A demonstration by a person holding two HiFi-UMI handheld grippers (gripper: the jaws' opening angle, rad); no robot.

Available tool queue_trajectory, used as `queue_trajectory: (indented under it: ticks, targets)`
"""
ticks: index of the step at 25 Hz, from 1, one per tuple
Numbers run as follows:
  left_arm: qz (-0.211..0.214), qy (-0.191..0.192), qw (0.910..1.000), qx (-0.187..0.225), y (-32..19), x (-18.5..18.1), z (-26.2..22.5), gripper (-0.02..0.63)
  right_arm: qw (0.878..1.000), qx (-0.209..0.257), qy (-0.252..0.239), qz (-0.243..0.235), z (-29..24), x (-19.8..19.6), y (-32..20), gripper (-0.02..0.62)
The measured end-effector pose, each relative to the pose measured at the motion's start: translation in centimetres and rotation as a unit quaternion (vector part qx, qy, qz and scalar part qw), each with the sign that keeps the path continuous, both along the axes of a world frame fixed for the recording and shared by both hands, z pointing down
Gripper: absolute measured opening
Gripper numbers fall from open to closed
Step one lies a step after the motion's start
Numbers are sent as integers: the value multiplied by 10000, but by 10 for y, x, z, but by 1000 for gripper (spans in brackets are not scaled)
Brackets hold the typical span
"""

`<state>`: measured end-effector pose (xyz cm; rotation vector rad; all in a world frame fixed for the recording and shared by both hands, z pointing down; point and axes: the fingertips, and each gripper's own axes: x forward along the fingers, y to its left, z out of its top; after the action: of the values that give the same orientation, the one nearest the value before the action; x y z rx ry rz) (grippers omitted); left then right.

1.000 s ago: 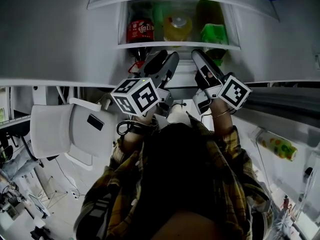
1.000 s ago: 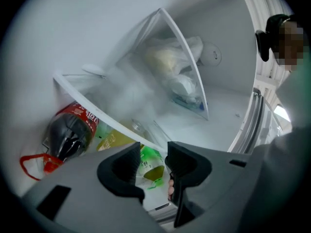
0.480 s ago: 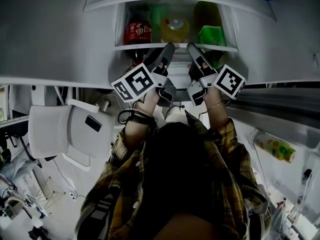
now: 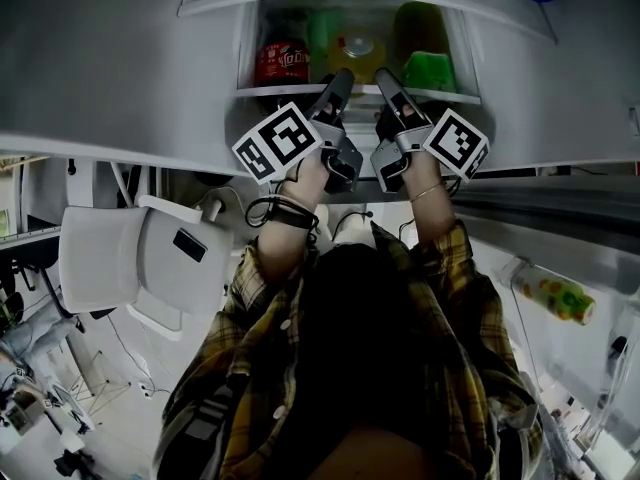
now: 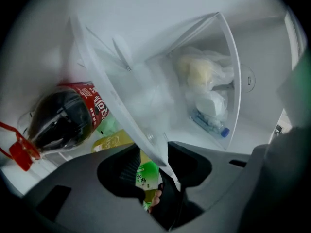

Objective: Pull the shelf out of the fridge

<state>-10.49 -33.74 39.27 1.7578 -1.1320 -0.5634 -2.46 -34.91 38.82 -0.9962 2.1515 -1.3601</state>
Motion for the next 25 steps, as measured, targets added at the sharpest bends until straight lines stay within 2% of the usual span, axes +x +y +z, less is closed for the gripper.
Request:
queue_trajectory:
  ticks: [7, 9, 10, 13, 25]
  targets:
    - [-184, 232, 9995, -139, -12, -10, 1, 162, 9996, -35, 70, 260, -1, 0, -12, 135]
    - [-280, 424, 9986, -152, -13, -12, 2, 130, 9993, -18, 39, 380, -1, 5, -13, 119]
    - [-309, 499, 9982, -126, -13, -12, 0, 116, 9990, -11, 21, 439, -2, 7, -13, 89]
    - [-314, 515, 9982, -40, -14, -11, -5, 61, 9985, -28, -148, 518, -3, 10, -13, 77]
    - [-431, 639, 9970, -51, -12, -12, -5, 48, 9974, -157, -309, 632, -2, 10, -11, 64]
